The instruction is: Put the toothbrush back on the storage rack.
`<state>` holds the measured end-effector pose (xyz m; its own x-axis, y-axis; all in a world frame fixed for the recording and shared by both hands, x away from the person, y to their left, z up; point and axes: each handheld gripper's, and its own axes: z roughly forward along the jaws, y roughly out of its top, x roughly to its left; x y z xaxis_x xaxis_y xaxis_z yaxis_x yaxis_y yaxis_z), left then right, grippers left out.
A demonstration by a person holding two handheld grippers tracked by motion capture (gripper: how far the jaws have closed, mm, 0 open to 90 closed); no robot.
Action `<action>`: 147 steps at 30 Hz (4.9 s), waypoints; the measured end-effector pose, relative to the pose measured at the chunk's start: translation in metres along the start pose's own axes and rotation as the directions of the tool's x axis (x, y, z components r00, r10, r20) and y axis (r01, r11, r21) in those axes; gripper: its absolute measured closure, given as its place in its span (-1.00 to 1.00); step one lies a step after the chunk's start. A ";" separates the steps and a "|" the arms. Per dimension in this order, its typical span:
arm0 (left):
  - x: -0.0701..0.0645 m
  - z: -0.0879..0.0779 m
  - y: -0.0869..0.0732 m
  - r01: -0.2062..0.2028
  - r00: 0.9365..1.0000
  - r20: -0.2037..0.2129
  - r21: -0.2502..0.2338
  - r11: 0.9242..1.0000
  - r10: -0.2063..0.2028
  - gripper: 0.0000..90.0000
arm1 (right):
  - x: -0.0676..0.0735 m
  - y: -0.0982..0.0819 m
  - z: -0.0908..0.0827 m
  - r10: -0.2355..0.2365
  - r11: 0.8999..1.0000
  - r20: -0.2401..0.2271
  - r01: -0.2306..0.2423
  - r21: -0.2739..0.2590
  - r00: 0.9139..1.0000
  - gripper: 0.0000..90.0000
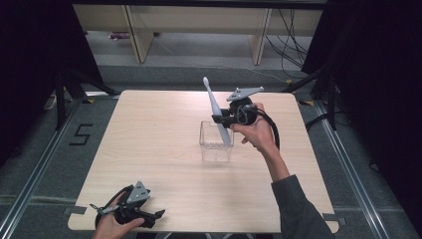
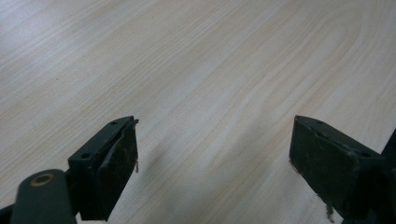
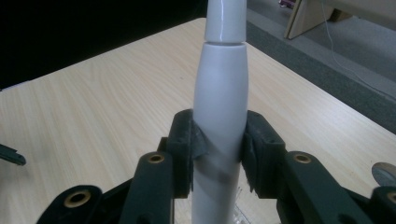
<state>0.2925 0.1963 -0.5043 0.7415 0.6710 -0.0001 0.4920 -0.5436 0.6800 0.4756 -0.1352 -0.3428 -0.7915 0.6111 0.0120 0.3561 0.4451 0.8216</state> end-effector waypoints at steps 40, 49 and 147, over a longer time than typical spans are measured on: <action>0.000 0.000 0.000 -0.006 1.000 0.002 -0.002 1.000 0.006 -0.67 | -0.012 -0.035 0.060 -0.002 0.986 0.026 -0.002 0.167 1.000 0.48; -0.001 0.000 0.000 0.006 1.000 0.005 -0.005 1.000 -0.006 -0.67 | -0.008 -0.038 0.068 -0.018 0.978 0.024 0.012 0.207 1.000 0.48; -0.001 -0.001 0.000 -0.006 1.000 0.004 -0.002 1.000 0.006 -0.67 | 0.001 -0.031 0.040 0.001 0.989 0.043 -0.007 0.146 0.999 -0.10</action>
<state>0.2915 0.1961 -0.5039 0.7466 0.6653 0.0010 0.4864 -0.5469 0.6814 0.4837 -0.1223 -0.3908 -0.7689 0.6392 -0.0119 0.4305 0.5315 0.7295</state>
